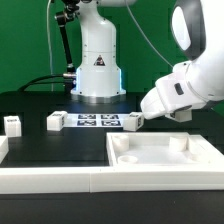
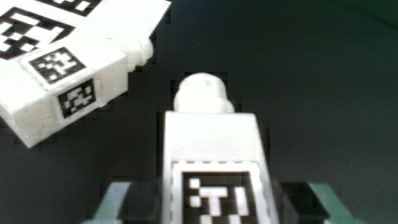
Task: Assemble square table
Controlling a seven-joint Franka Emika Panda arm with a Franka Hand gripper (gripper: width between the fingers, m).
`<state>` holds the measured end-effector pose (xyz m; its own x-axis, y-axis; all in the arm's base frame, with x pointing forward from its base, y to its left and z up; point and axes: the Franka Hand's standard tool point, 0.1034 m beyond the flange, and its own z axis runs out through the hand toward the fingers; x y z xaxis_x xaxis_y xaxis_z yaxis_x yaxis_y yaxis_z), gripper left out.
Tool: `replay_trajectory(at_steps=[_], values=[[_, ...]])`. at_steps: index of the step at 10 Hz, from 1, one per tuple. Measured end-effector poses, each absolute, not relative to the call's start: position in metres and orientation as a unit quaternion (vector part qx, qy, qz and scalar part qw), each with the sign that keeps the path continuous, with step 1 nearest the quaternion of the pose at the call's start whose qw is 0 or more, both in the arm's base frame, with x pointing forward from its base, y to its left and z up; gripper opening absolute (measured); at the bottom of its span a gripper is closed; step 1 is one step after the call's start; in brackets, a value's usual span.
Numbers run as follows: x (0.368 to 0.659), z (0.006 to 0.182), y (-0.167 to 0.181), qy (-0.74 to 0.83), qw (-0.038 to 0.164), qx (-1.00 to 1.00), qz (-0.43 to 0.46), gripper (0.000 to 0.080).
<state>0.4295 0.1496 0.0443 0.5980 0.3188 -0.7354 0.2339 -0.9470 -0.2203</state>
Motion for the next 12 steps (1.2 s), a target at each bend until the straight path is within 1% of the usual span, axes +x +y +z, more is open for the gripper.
replay_trajectory(at_steps=[1, 4, 5, 6, 7, 10, 11, 12], values=[[0.433, 0.052, 0.141, -0.16, 0.057, -0.899, 0.404, 0.0288], [0.46, 0.088, 0.12, -0.16, 0.065, -0.925, 0.337, 0.0288], [0.47, 0.095, 0.115, -0.158, 0.064, -0.938, 0.301, 0.0288], [0.473, 0.091, 0.114, -0.155, 0.063, -0.951, 0.261, 0.0288], [0.472, 0.09, 0.114, -0.153, 0.062, -0.957, 0.238, 0.0288], [0.483, 0.09, 0.11, -0.148, 0.061, -0.977, 0.141, 0.0288], [0.49, 0.098, 0.106, -0.149, 0.065, -0.978, 0.13, 0.0288], [0.504, 0.109, 0.1, -0.152, 0.067, -0.981, 0.096, 0.0288]])
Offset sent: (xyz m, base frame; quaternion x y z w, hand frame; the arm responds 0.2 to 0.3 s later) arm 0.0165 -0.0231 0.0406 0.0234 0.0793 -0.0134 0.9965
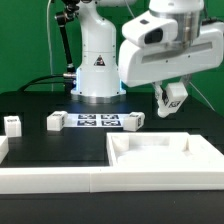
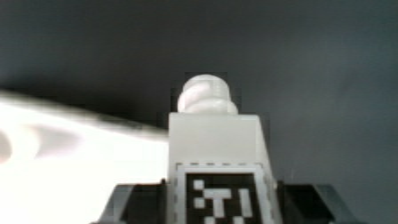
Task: Assemble square table
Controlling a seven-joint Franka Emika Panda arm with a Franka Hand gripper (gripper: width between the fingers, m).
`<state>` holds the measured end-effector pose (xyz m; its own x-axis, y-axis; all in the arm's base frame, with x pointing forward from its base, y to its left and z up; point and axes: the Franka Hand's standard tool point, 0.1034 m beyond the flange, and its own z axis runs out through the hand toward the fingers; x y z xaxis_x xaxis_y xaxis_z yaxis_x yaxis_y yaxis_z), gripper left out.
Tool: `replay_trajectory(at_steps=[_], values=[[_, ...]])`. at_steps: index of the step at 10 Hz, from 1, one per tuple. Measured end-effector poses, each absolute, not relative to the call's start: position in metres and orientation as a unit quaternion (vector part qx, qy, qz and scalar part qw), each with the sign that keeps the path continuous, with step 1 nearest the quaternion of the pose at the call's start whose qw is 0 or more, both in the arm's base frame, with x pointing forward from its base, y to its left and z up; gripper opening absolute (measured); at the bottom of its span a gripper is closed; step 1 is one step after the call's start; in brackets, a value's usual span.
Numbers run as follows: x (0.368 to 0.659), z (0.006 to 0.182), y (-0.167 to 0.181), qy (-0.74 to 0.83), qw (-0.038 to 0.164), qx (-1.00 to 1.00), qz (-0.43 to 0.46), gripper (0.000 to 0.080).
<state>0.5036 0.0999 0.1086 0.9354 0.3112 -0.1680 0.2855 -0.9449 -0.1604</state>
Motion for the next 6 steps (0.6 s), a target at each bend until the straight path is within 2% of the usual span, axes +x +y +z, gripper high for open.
replay_trajectory(at_steps=[2, 6], values=[[0.516, 0.119, 0.094, -0.156, 0.062, -0.985, 0.033, 0.0288], [0.525, 0.112, 0.086, -0.155, 0.05, -0.983, -0.084, 0.0288]])
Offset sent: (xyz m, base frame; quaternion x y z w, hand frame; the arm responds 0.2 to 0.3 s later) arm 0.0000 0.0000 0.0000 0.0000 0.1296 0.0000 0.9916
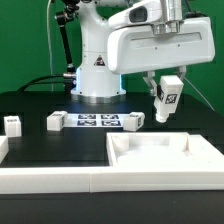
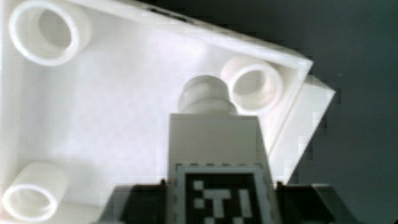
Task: Assemble square table
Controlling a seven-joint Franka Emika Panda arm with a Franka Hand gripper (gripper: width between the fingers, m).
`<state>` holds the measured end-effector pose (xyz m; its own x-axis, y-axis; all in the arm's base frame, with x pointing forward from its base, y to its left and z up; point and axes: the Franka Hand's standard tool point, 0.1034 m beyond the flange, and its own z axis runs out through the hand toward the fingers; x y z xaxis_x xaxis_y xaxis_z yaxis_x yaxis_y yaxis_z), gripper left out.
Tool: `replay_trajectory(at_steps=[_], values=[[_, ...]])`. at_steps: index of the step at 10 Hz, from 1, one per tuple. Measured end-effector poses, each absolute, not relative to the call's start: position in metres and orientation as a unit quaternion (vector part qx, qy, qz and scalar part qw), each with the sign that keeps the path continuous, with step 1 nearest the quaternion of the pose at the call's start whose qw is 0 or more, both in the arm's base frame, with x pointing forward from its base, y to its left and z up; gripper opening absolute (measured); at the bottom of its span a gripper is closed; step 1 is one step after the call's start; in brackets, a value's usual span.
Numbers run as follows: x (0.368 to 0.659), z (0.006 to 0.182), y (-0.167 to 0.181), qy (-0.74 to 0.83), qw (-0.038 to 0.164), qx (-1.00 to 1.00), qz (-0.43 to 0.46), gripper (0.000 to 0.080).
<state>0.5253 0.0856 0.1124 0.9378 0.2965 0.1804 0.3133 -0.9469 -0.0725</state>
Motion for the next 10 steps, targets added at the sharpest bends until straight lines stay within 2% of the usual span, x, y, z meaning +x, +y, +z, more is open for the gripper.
replay_trajectory(at_steps=[3, 8, 10], values=[[0.549, 0.114, 0.084, -0.173, 0.048, -0.977, -0.111, 0.0288], [0.553, 0.107, 0.085, -0.178, 0.049, -0.976, -0.113, 0.0288], [0.571, 0.103, 0.093, -0.179, 0.056, -0.975, -0.115, 0.0288]])
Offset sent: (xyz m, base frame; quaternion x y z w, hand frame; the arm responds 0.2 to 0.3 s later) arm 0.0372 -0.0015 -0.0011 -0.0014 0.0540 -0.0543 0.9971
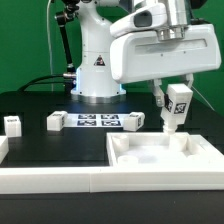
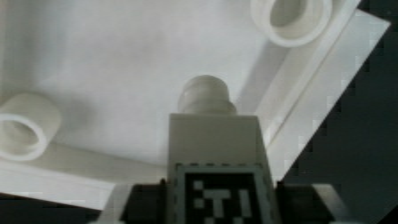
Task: Assemble square table
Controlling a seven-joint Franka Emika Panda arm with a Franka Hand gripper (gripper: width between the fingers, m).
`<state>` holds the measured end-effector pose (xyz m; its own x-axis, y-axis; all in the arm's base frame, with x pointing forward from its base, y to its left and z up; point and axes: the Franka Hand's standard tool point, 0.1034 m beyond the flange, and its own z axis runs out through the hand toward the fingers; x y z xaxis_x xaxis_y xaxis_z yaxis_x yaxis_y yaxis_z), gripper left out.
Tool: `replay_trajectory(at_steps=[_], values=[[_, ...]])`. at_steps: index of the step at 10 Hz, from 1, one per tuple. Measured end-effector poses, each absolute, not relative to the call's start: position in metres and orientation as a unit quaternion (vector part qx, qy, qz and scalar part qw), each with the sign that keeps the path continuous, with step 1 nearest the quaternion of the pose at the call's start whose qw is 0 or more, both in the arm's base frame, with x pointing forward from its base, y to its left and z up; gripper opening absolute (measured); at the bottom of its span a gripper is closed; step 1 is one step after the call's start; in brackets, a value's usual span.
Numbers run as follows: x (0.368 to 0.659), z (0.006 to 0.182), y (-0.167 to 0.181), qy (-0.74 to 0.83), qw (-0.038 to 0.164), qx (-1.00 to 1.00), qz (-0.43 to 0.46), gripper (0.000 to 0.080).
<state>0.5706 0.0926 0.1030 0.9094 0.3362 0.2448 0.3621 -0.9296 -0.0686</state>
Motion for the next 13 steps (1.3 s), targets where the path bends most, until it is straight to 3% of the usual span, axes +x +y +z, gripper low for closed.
replay_trajectory(at_steps=[2, 5, 7, 13], values=[[0.59, 0.098, 0.104, -0.18, 0.063, -0.974, -0.123, 0.0288], [0.594, 0.097, 0.101, -0.183, 0.057, -0.971, -0.146, 0.0288], [0.596, 0.094, 0.09, -0.187, 0.039, -0.96, -0.206, 0.0288], [0.624, 0.101, 0.114, -0.192, 0.052, -0.958, -0.207, 0.029]])
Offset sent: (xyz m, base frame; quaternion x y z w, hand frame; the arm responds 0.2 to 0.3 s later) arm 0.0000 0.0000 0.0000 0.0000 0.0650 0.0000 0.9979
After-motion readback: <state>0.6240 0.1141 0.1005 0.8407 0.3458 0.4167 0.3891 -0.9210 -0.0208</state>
